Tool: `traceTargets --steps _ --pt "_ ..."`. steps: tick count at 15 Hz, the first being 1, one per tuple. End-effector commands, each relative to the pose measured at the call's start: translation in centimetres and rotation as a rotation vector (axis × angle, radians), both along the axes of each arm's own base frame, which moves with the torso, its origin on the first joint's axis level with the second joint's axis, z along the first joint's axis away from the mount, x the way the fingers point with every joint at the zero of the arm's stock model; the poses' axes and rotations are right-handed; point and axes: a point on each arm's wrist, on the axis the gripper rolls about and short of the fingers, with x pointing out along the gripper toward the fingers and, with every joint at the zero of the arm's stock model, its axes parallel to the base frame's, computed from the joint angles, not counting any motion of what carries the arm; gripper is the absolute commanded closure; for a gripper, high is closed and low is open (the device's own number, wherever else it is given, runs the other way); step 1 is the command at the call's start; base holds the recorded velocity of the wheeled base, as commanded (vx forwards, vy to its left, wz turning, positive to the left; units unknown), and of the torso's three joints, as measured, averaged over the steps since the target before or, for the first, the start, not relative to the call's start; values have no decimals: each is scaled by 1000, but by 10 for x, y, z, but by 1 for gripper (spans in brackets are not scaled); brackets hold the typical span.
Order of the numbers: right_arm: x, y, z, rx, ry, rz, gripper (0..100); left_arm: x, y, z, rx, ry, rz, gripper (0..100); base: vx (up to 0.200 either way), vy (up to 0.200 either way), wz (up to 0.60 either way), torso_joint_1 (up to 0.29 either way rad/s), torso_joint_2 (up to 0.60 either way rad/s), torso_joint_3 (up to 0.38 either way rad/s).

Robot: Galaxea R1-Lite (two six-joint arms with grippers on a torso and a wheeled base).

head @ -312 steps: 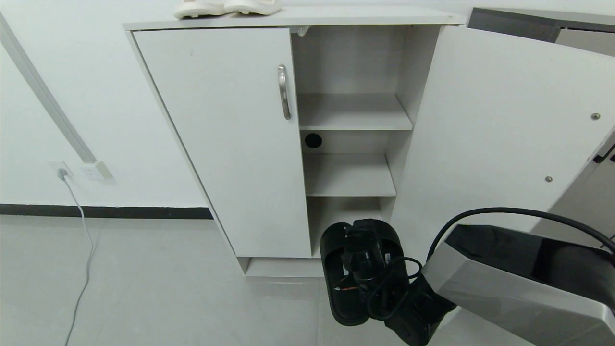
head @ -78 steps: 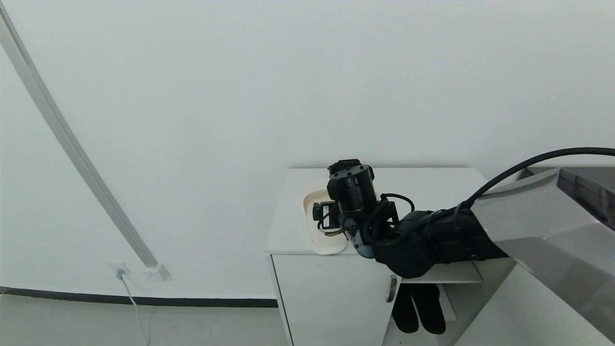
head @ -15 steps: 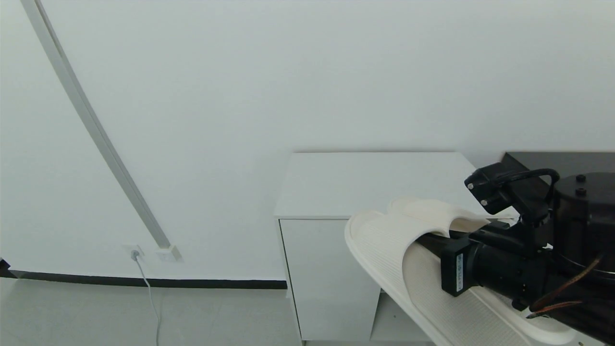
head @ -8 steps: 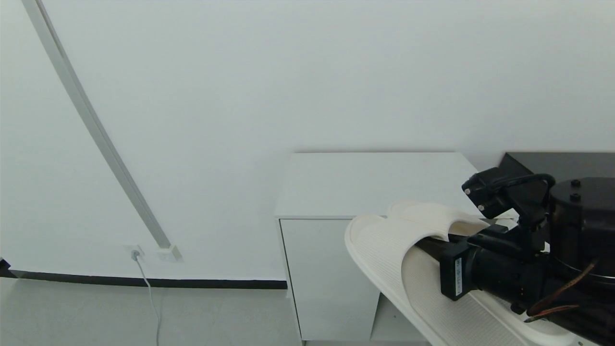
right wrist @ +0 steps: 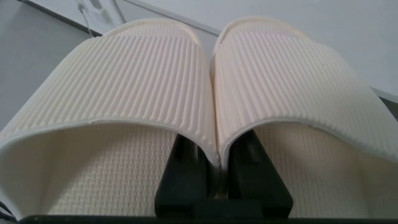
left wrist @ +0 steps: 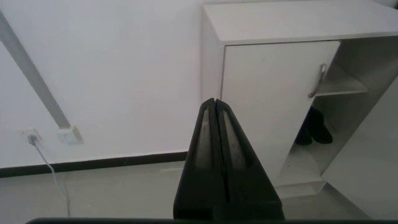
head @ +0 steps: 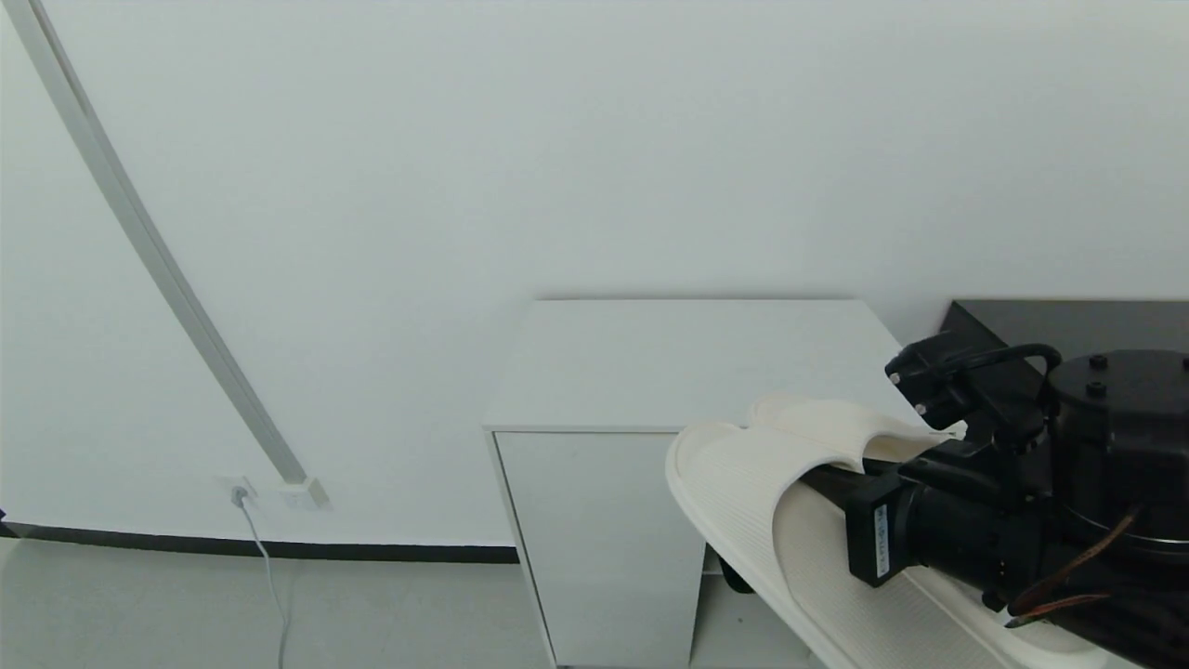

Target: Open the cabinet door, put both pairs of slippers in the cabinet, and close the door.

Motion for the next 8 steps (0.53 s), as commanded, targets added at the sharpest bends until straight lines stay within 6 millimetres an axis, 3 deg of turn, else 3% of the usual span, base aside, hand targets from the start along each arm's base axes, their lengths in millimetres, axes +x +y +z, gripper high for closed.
traceTargets --steps 1,8 --pt "1 1 -1 -4 3 -1 100 0 0 0 0 2 0 100 0 -200 0 -7 7 -2" --pt "0 0 -2 -3 4 3 100 0 0 0 -2 2 0 100 0 -200 0 1 2 1"
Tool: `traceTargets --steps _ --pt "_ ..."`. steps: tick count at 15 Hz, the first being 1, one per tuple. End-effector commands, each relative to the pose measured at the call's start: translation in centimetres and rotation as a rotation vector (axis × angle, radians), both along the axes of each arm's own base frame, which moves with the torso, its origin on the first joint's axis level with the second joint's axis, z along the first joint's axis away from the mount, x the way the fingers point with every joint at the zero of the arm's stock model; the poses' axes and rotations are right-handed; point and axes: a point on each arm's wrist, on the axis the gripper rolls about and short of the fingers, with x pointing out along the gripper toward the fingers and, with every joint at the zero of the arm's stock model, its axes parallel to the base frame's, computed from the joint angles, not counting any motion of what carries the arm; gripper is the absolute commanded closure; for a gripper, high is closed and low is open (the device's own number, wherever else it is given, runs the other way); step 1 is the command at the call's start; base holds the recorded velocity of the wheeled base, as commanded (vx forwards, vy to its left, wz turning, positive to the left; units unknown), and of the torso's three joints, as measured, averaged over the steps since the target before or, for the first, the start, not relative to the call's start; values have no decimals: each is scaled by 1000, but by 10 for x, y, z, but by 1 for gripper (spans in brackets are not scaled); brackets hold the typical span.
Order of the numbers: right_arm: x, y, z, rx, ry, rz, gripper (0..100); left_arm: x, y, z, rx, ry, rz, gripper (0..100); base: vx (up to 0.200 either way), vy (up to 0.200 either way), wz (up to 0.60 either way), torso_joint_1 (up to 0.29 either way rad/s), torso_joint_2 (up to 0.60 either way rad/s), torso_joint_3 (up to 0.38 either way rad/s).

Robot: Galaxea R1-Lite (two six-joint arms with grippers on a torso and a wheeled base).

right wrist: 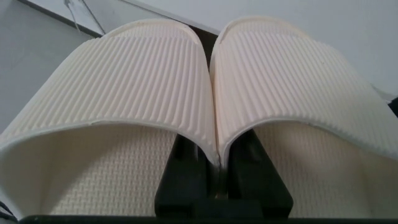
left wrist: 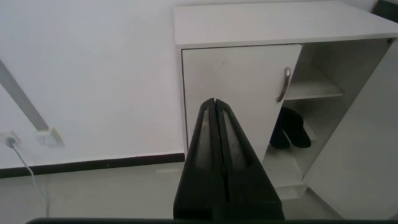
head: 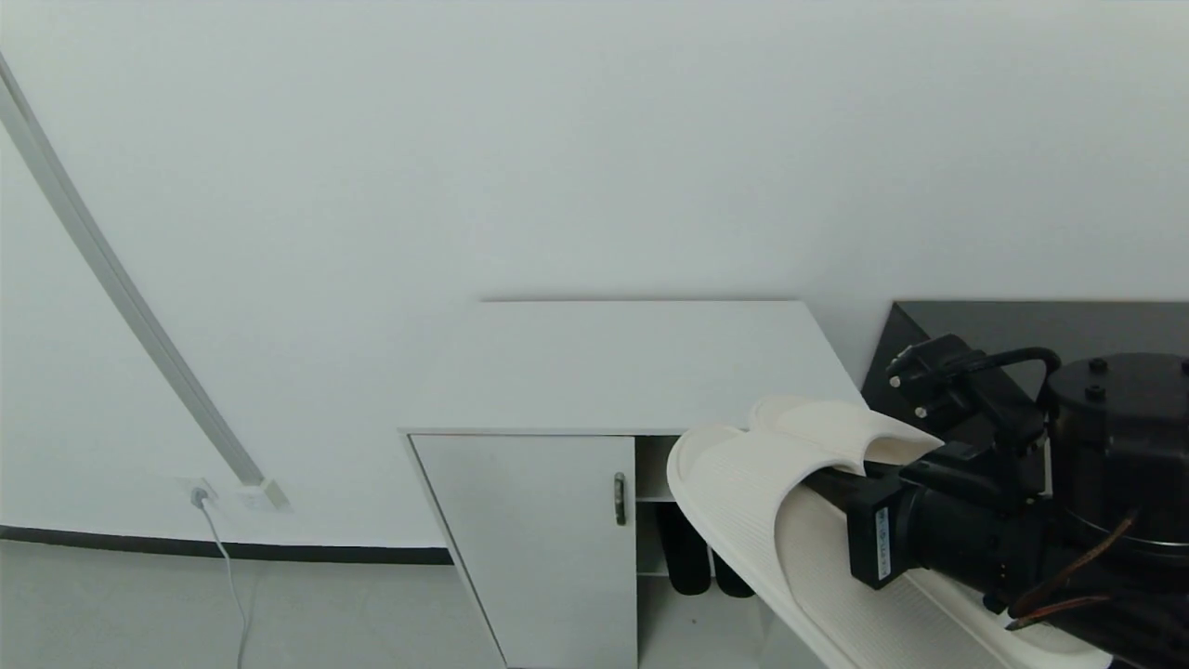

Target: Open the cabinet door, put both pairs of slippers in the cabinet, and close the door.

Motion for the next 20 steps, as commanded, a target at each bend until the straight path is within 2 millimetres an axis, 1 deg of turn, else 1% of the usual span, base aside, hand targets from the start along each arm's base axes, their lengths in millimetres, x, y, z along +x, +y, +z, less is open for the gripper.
traceTargets --steps 1,6,15,17,20 --pt "0 0 -1 -2 2 -1 100 0 0 0 -2 0 0 100 0 0 0 0 0 0" --pt "-1 0 -6 -30 6 8 100 0 0 0 -6 0 1 100 0 0 0 0 0 0" --pt "-1 0 -7 -36 9 11 100 0 0 0 -6 0 0 100 0 0 0 0 0 0" --pt "-1 2 -11 -49 17 17 100 0 0 0 -6 0 1 100 0 0 0 0 0 0" --pt "-1 2 -12 -53 18 19 100 0 0 0 -6 0 1 100 0 0 0 -129 289 157"
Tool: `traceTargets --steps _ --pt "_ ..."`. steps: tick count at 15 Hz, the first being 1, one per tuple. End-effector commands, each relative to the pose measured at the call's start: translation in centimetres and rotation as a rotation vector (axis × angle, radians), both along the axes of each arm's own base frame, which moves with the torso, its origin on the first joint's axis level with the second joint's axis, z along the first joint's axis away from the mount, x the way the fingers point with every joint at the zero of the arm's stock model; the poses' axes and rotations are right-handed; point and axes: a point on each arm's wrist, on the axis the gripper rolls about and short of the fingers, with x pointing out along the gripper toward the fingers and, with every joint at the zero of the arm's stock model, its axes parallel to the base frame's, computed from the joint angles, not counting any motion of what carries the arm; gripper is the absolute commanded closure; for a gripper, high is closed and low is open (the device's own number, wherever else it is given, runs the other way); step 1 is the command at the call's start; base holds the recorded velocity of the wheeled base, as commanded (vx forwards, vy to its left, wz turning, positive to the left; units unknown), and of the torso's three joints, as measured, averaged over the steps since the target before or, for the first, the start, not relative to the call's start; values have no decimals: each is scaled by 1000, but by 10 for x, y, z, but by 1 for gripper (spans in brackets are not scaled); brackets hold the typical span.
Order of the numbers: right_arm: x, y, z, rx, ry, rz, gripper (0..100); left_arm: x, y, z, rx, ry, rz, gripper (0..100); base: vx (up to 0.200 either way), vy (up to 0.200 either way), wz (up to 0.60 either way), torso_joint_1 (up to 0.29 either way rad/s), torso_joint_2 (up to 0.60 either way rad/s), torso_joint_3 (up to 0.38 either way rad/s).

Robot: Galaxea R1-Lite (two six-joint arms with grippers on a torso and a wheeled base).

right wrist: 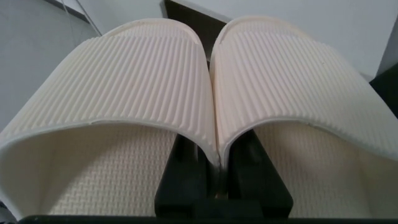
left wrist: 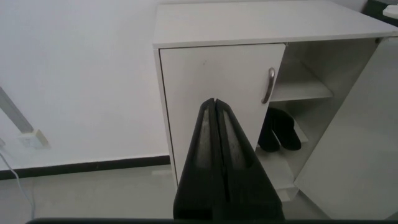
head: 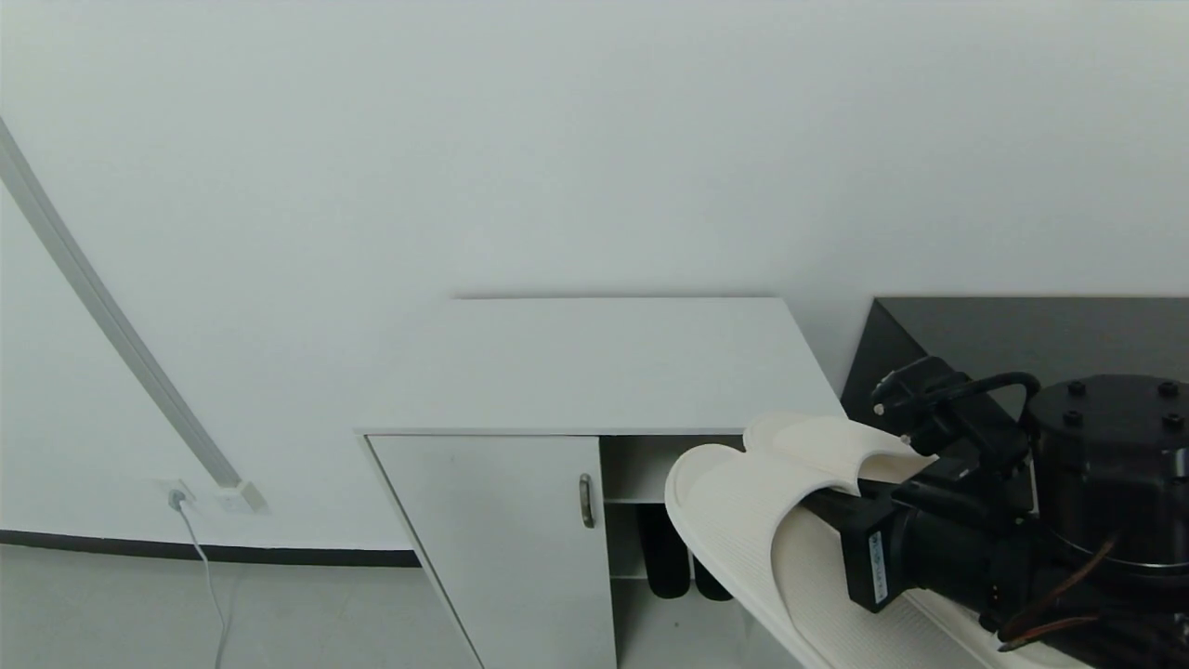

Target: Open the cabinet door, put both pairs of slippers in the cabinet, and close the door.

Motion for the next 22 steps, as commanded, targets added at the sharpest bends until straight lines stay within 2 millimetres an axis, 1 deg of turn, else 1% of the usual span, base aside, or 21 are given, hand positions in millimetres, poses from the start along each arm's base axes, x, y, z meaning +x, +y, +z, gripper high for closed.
traceTargets --steps 1,6,16,22 --pt "0 1 -1 -1 1 2 100 0 0 0 0 1 0 100 0 0 0 -154 369 193" --pt "0 1 -2 -5 5 4 100 0 0 0 0 1 0 100 0 0 0 -184 436 245" --pt "1 2 -6 -18 16 4 100 0 0 0 -2 2 0 100 0 0 0 -216 535 322" --pt "0 3 -7 -19 16 10 100 0 0 0 -3 2 0 100 0 0 0 -165 489 322"
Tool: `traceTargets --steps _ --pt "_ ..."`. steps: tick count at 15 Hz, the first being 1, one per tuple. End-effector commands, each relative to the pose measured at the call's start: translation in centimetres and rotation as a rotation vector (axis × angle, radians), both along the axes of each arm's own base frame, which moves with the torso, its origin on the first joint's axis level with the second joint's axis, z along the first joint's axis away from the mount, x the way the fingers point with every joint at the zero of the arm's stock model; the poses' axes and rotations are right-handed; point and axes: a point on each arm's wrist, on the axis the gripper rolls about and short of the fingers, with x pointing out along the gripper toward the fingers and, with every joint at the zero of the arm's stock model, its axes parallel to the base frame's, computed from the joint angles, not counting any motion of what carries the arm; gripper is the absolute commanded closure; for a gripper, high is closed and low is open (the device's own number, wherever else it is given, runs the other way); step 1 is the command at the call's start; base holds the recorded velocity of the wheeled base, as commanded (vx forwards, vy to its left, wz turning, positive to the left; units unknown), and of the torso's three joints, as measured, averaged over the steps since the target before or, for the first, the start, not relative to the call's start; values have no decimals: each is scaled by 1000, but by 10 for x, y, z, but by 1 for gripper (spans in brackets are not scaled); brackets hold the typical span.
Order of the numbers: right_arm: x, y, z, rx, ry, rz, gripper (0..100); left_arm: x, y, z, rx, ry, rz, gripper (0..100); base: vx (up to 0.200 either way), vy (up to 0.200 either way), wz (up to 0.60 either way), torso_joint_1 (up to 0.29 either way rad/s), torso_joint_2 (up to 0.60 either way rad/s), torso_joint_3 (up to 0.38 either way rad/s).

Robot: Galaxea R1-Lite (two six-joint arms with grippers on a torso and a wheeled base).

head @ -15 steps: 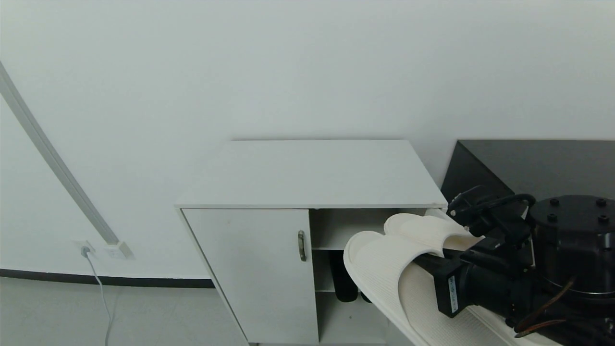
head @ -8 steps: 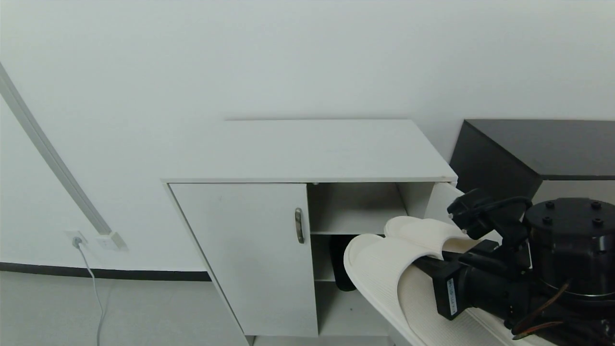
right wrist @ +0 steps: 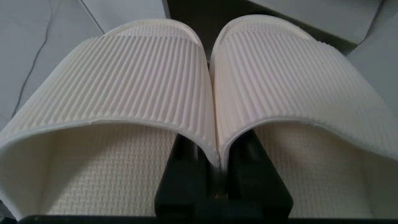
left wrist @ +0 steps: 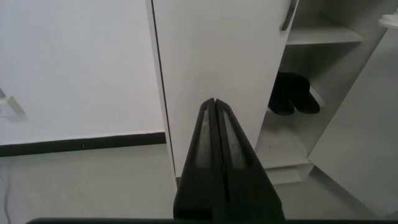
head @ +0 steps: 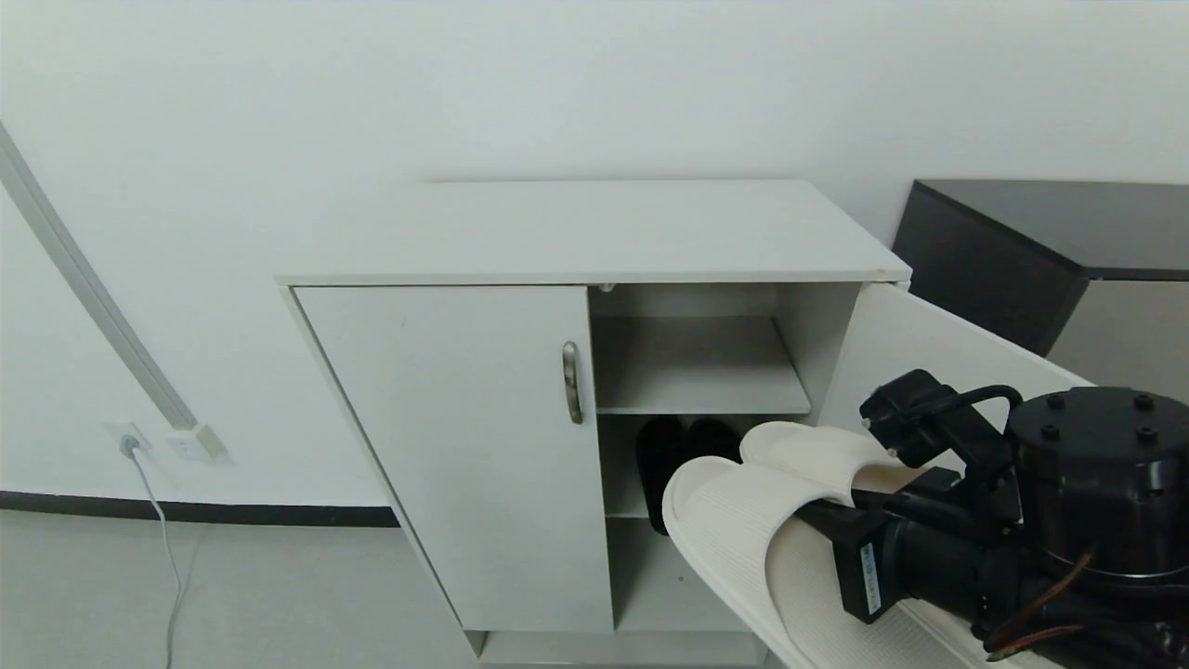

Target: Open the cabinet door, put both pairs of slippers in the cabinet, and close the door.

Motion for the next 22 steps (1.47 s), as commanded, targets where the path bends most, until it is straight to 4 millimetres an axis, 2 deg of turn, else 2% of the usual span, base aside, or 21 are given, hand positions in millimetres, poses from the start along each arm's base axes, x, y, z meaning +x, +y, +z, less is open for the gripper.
traceTargets --steps 1,12,17,20,22 --pt "0 1 0 -1 0 1 100 0 0 0 0 1 0 100 0 0 0 -144 466 325" --pt "-2 2 -3 -10 8 12 100 0 0 0 0 1 0 100 0 0 0 -78 450 368" --pt "-3 6 -8 -24 20 28 100 0 0 0 0 1 0 100 0 0 0 1 91 86" --pt "-6 20 -17 -27 2 40 100 0 0 0 1 1 0 100 0 0 0 0 0 0" --pt "0 37 -22 -14 -41 -1 100 0 0 0 1 1 0 100 0 0 0 0 0 0"
